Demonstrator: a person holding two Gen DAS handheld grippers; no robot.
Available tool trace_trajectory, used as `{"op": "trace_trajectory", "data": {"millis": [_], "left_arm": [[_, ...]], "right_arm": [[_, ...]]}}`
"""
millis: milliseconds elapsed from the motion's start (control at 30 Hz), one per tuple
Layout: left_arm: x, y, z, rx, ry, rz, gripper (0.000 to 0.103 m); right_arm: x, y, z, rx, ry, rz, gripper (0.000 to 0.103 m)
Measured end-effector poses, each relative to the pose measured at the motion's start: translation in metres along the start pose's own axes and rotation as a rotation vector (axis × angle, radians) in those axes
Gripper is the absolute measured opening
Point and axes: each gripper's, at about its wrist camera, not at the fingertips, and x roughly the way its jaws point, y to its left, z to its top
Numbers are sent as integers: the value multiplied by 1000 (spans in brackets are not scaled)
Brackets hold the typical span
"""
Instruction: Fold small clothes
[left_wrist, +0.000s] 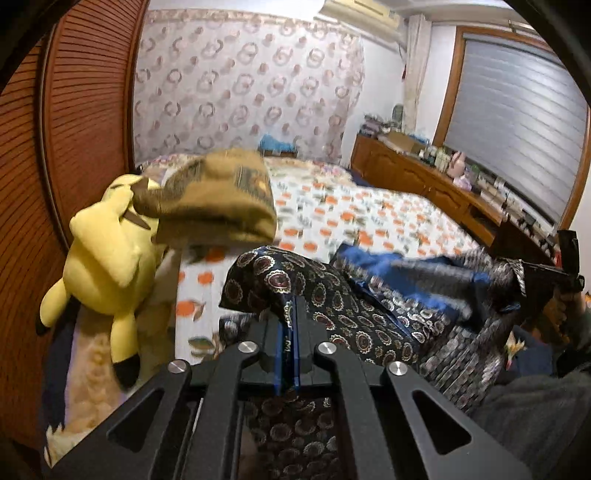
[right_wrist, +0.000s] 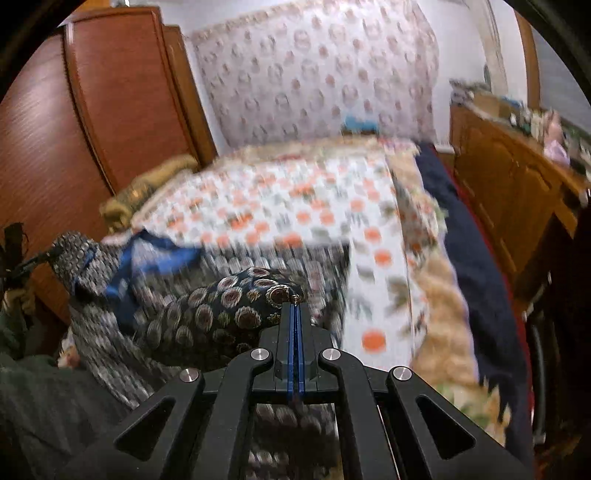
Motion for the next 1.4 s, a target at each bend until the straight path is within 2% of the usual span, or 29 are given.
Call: {"op": "trace_trajectory", "data": {"millis": [67, 167, 233, 300, 333, 367, 400, 500, 600, 833, 1100, 1233, 1400], "left_arm": [[8, 2, -5, 3, 30, 23, 4], [10, 4, -3, 10, 33, 38, 16], [1, 5, 2, 21, -1, 33, 42], [-10, 6, 8, 27, -41, 25, 55], [-12, 7, 11, 27, -51, 28, 66], [-14, 8, 15, 25, -63, 31, 70], [-15, 10, 19, 22, -75, 38, 74], [-8, 15, 26, 28, -84, 63, 75], [12, 24, 32, 25, -55, 92, 75], [56, 49, 21, -5, 73, 157, 75], [61, 85, 1, -65, 102, 216, 74], [67, 87, -1, -62, 125, 210, 74], [67, 65, -5, -30, 147, 110, 74]], "right_arm": [[11, -2, 1, 2, 36, -23, 1], [19, -2, 13, -1, 46, -39, 3], [15, 7, 20, -18, 23, -35, 5], [8, 11, 27, -42, -6, -46, 20], [5, 11, 31, -49, -22, -48, 34], [3, 12, 32, -52, -39, -45, 41], [0, 13, 39, -52, -56, -39, 42], [3, 10, 46, -61, -85, -49, 44], [19, 8, 49, -80, -78, -84, 45], [77, 11, 62, -68, 9, -84, 45], [98, 0, 64, -50, 72, -93, 45], [105, -6, 62, -37, 82, -112, 45], [111, -8, 59, -39, 90, -113, 45]]}}
